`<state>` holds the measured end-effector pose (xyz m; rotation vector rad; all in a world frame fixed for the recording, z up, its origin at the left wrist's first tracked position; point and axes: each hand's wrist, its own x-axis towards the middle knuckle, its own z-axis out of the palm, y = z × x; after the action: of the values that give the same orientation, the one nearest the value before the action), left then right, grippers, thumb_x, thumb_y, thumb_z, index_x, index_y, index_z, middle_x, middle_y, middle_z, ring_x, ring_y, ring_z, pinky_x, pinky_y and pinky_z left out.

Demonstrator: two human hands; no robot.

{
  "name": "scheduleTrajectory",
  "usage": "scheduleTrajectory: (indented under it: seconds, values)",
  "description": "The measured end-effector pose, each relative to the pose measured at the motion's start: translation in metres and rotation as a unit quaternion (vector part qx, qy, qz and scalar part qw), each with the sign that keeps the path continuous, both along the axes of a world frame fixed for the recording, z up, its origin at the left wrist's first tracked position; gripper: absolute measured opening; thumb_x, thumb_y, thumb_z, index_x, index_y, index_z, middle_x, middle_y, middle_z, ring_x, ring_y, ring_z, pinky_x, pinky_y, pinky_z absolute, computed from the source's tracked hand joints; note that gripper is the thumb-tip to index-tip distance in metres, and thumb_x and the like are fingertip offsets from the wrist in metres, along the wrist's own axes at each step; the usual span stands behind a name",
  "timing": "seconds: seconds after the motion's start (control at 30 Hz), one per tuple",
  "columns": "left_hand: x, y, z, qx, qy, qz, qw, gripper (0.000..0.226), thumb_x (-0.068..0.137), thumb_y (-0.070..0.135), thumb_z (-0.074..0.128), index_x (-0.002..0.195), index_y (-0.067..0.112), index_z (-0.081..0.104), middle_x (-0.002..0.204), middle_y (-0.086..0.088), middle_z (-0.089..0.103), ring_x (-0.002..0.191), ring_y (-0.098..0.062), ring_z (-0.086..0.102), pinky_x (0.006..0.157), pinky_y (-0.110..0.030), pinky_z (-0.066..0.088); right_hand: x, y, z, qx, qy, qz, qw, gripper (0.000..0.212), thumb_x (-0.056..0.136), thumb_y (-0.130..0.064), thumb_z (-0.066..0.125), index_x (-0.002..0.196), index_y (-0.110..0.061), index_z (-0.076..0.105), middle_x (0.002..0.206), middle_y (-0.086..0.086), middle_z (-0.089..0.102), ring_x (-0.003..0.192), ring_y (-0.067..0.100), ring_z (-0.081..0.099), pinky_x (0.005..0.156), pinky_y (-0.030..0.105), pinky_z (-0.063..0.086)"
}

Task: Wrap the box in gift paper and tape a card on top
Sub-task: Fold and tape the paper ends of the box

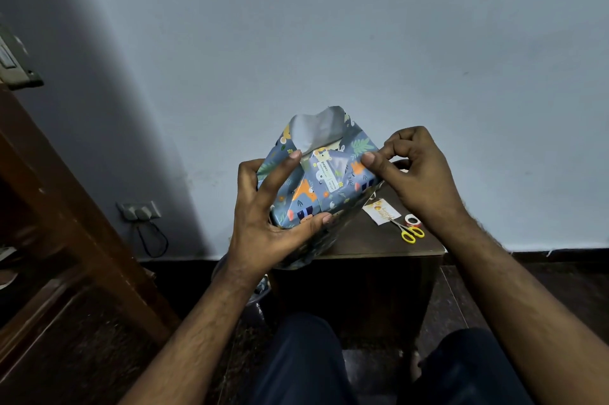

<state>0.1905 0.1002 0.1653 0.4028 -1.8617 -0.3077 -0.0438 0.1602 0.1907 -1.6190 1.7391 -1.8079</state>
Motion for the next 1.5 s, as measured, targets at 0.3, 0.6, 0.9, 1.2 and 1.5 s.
scheduleTrajectory:
  seconds: [0.3,0.6,0.9,1.2,1.5]
  values:
    - [-0.004,0.000,-0.003,0.020,0.005,-0.003,1.000,0.086,0.065,0.024,0.094,0.139,0.021,0.050,0.123,-0.007,0.044,0.121,-0.011,0.055,0.099,-0.019,0.045,0.009,-0.004,-0.005,-0.125,0.310,-0.099,0.937,0.011,0.090,-0.012,0.072,0.091,-0.015,0.061,0.094,0.003,0.054,0.087,0.029,0.051,0.075,0.041,0.042]
    - [0.002,-0.003,0.007,0.058,0.080,-0.013,0.995,0.085,0.065,0.020,0.096,0.134,0.037,0.050,0.127,-0.013,0.051,0.120,-0.024,0.059,0.100,-0.042,0.052,0.030,0.009,-0.046,-0.188,0.547,-0.108,0.808,0.044,0.109,-0.011,0.033,0.148,-0.015,0.052,0.152,0.008,0.051,0.144,0.028,0.045,0.112,0.041,0.037]
    - [0.002,0.007,0.012,0.007,0.013,-0.011,1.000,0.083,0.061,0.021,0.097,0.130,0.025,0.051,0.120,-0.014,0.050,0.114,-0.010,0.059,0.094,-0.023,0.048,0.029,-0.002,-0.030,-0.128,0.596,-0.057,0.791,0.057,0.106,-0.042,0.048,0.157,-0.018,0.037,0.164,0.003,0.033,0.151,0.021,0.033,0.119,0.045,0.033]
    - [-0.001,0.012,0.019,0.016,-0.004,-0.015,1.000,0.076,0.063,0.003,0.097,0.130,0.008,0.060,0.131,-0.015,0.051,0.124,-0.021,0.060,0.098,-0.028,0.050,0.017,-0.006,-0.018,-0.116,0.516,0.058,0.847,0.067,0.096,-0.039,0.067,0.150,-0.006,0.047,0.160,0.009,0.040,0.149,0.022,0.037,0.122,0.034,0.028]
    - [-0.002,0.004,0.024,-0.009,-0.020,-0.017,1.000,0.030,0.066,0.019,0.096,0.090,0.008,0.081,0.125,-0.021,0.050,0.126,-0.025,0.055,0.098,-0.032,0.049,0.012,0.000,-0.016,-0.154,0.428,0.033,0.890,0.048,0.093,-0.040,0.069,0.128,-0.007,0.068,0.122,0.011,0.064,0.112,0.026,0.060,0.093,0.038,0.050]
